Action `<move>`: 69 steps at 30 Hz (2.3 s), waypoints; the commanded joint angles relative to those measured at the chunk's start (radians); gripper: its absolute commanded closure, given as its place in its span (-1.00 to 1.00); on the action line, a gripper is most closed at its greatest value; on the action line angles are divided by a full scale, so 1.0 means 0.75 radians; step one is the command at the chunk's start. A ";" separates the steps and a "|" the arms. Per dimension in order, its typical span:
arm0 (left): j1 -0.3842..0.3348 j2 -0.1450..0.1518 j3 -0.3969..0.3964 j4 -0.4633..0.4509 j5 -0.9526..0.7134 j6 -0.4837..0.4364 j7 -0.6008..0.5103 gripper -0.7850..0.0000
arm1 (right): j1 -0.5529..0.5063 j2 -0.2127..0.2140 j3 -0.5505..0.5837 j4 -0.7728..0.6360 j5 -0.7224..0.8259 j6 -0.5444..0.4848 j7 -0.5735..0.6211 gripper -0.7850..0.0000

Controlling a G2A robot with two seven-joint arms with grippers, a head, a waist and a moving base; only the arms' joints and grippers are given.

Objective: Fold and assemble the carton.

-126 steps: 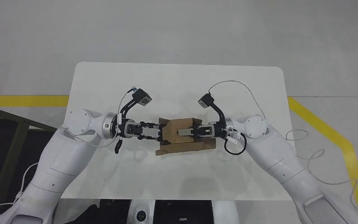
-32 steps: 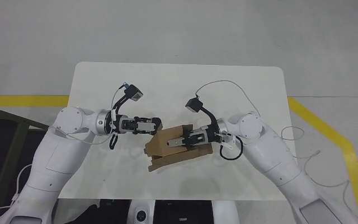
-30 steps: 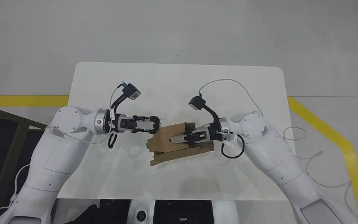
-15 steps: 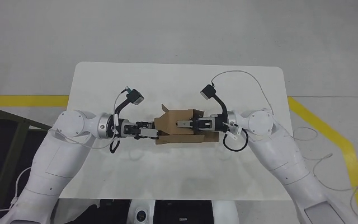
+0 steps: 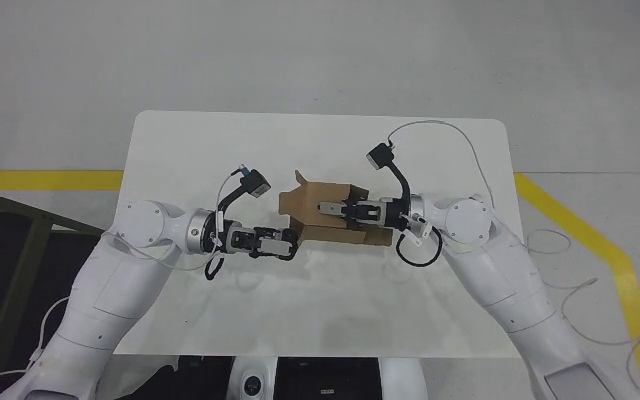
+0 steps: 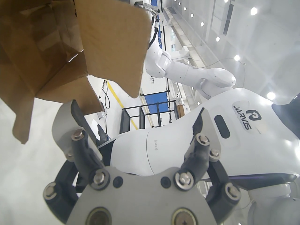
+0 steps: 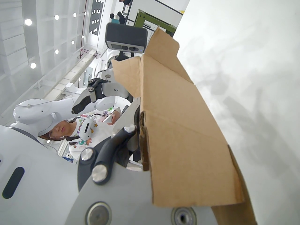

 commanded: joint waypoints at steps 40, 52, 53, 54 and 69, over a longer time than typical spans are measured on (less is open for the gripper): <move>0.039 0.019 -0.108 0.010 0.088 0.003 -0.005 -1.00 | -0.083 0.003 0.095 -0.017 0.062 0.013 0.017 1.00; 0.097 0.058 -0.186 0.008 0.424 0.072 0.034 -1.00 | -0.151 0.038 0.210 -0.067 0.209 -0.046 0.234 1.00; 0.096 0.058 -0.178 0.011 0.439 0.072 0.036 -1.00 | -0.155 0.037 0.206 -0.072 0.229 -0.050 0.247 1.00; 0.094 0.057 -0.169 0.017 0.444 0.073 0.039 -1.00 | -0.158 0.036 0.200 -0.076 0.251 -0.054 0.256 1.00; 0.028 0.041 -0.052 0.056 0.480 0.083 0.074 -1.00 | -0.152 0.016 0.113 -0.097 0.327 -0.068 0.279 1.00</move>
